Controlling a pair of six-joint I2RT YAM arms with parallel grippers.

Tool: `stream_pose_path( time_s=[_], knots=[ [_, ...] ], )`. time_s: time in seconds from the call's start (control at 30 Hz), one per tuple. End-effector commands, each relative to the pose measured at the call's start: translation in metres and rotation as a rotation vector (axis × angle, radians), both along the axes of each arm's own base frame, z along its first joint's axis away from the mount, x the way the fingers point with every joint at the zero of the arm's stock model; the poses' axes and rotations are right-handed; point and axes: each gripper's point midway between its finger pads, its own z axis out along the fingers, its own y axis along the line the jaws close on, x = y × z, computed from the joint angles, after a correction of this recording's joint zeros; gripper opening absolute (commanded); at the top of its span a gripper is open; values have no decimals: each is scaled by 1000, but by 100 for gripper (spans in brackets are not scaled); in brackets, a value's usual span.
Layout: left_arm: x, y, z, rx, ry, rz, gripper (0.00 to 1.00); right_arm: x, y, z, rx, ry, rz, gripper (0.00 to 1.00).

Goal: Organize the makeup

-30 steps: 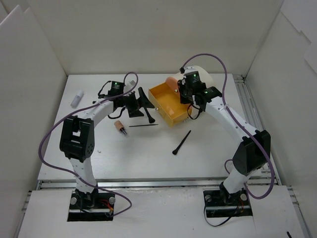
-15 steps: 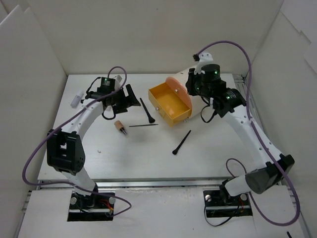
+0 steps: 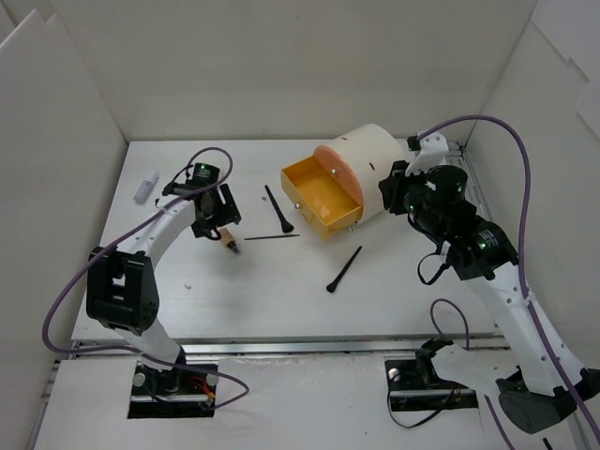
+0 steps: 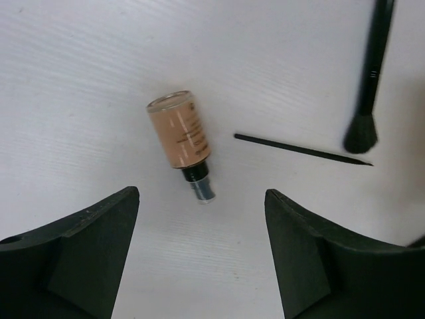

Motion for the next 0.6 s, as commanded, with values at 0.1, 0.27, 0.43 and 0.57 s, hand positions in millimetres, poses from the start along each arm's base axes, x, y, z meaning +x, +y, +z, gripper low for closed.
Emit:
stream_pose_path(
  time_s=[0.1, 0.27, 0.43, 0.57],
  knots=[
    [2, 26, -7, 71, 12, 153, 71, -8, -9, -16, 5, 2, -31, 19],
    [17, 21, -32, 65, 74, 179, 67, -13, -12, -26, 0, 18, -34, 19],
    [26, 16, -59, 65, 147, 202, 52, -18, -16, -26, 2, 15, -40, 19],
    [28, 14, -68, 62, 167, 210, 38, -19, -19, -28, -6, 16, -44, 19]
  ],
)
